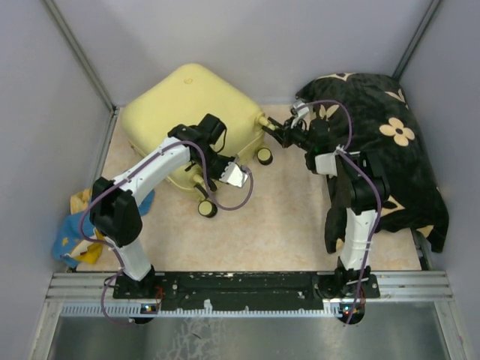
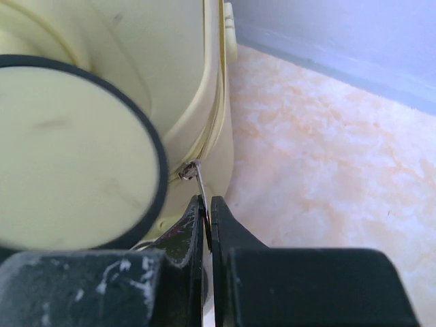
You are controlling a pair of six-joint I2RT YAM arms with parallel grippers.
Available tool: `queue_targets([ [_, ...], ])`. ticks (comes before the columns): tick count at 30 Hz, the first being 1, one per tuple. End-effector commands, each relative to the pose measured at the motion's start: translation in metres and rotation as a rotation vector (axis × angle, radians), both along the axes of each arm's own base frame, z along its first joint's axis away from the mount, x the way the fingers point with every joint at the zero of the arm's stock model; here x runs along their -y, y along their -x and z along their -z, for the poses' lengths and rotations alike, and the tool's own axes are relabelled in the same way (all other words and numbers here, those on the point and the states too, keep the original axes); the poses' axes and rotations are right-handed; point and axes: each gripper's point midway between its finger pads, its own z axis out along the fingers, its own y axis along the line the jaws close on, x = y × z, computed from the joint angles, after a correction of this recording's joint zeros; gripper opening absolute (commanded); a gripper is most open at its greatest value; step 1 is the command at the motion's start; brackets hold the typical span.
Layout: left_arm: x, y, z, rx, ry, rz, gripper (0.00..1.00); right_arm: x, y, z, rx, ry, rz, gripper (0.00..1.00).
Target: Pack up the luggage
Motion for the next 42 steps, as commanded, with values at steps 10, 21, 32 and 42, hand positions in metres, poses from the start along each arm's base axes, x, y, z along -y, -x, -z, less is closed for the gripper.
queue_targets([
  [10,-0.103,0.053,0.048,-0.323,-0.327,-0.112,0.28,0.022,-0.104,-0.099,0.380,-0.026,0.007,0.00],
  [21,-0.036,-0.063,-0.086,-0.427,0.336,-0.590,0.76,-0.053,-0.080,-0.075,0.349,-0.041,-0.190,0.00],
  [32,-0.228,-0.208,-0.213,-0.142,1.116,-1.401,0.95,-0.097,-0.031,-0.066,0.339,-0.033,-0.335,0.00],
  [42,-0.359,-0.282,-0.193,0.061,1.114,-1.644,0.97,-0.118,0.009,-0.070,0.366,-0.012,-0.437,0.00],
])
